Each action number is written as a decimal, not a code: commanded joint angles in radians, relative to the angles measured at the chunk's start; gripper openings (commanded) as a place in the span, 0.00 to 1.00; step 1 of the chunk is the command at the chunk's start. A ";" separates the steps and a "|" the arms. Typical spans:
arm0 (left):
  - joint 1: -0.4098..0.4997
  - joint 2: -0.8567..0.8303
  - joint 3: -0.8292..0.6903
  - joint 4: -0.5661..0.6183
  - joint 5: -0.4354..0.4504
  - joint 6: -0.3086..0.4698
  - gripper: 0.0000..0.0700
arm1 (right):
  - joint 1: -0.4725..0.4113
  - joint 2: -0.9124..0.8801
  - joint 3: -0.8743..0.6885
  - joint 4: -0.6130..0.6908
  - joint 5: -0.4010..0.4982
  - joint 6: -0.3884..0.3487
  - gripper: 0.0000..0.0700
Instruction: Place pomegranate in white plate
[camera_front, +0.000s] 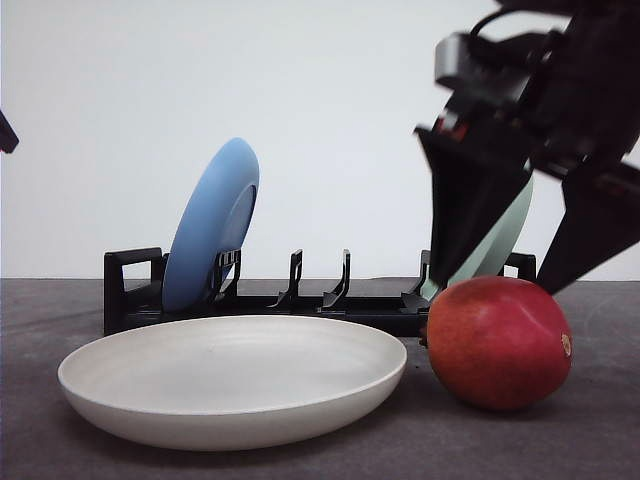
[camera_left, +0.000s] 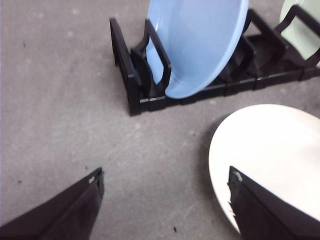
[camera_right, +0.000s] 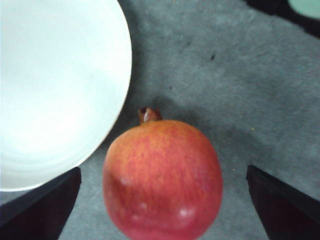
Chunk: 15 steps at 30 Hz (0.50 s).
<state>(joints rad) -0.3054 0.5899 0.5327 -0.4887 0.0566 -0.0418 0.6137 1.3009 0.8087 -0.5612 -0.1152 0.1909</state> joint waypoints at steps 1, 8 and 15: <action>-0.002 0.008 0.010 0.014 0.005 0.004 0.67 | 0.011 0.032 0.016 0.010 0.000 0.003 0.96; -0.002 0.011 0.010 0.017 0.005 0.004 0.67 | 0.015 0.114 0.016 0.012 -0.001 0.003 0.94; -0.002 0.011 0.010 0.017 0.005 0.005 0.67 | 0.015 0.122 0.021 0.000 -0.040 0.012 0.79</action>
<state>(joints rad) -0.3054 0.5961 0.5327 -0.4820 0.0566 -0.0418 0.6209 1.4101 0.8093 -0.5617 -0.1483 0.1917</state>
